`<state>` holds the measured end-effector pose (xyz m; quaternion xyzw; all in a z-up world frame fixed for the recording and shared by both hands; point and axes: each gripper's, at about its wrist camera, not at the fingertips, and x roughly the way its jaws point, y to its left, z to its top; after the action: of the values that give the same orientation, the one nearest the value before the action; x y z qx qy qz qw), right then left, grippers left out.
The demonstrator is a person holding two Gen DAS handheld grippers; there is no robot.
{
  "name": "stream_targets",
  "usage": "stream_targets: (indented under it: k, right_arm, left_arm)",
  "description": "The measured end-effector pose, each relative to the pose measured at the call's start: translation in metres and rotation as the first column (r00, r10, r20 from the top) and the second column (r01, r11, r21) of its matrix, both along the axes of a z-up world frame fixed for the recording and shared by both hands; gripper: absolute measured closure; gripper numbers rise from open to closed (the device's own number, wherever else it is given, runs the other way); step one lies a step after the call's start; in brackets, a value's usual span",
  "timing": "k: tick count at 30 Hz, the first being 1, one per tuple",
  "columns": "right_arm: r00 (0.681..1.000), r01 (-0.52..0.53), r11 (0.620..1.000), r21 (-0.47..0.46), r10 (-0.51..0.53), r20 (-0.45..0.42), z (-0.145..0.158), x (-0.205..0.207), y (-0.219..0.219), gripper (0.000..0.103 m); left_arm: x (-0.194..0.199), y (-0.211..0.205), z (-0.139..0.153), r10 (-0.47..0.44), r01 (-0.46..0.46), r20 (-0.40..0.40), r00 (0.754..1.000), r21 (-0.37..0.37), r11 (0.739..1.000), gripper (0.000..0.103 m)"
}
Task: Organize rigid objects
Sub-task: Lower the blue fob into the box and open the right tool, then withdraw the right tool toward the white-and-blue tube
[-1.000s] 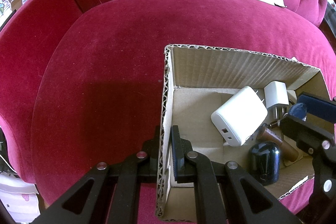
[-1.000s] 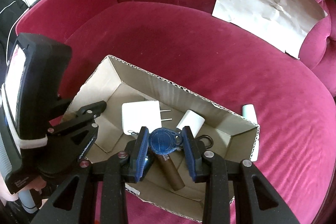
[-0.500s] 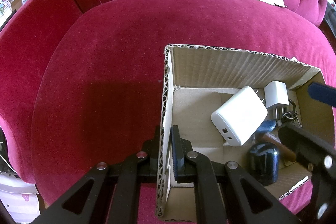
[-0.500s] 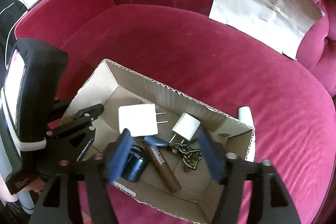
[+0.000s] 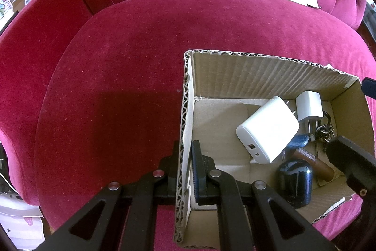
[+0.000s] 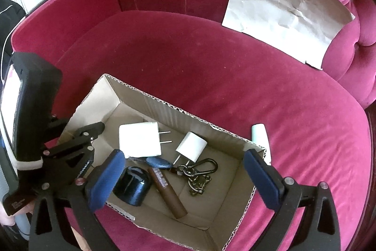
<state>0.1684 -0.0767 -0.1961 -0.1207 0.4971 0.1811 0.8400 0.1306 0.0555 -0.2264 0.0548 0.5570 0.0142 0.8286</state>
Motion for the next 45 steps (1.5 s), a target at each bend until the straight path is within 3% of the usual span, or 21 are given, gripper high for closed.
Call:
stream_targets:
  k: [15,32,45]
  right_arm:
    - [0.998,0.041,0.999,-0.005,-0.040,0.053,0.014,0.004,-0.015,0.000]
    - [0.969,0.232,0.973,-0.007,-0.230,0.087,0.040,0.038,-0.107,0.000]
    - [0.970,0.240,0.971,-0.006,-0.239,0.048,0.018,0.039,-0.146,0.000]
  left_arm:
    - [0.000,0.000,0.000,0.000,0.000,0.000,1.000,0.000,1.000,0.095]
    - [0.000,-0.001,0.000,0.000,0.000,0.001,1.000,0.001,1.000,0.095]
    - [0.000,-0.001,0.000,0.000,0.000,0.001,1.000,0.001,1.000,0.095]
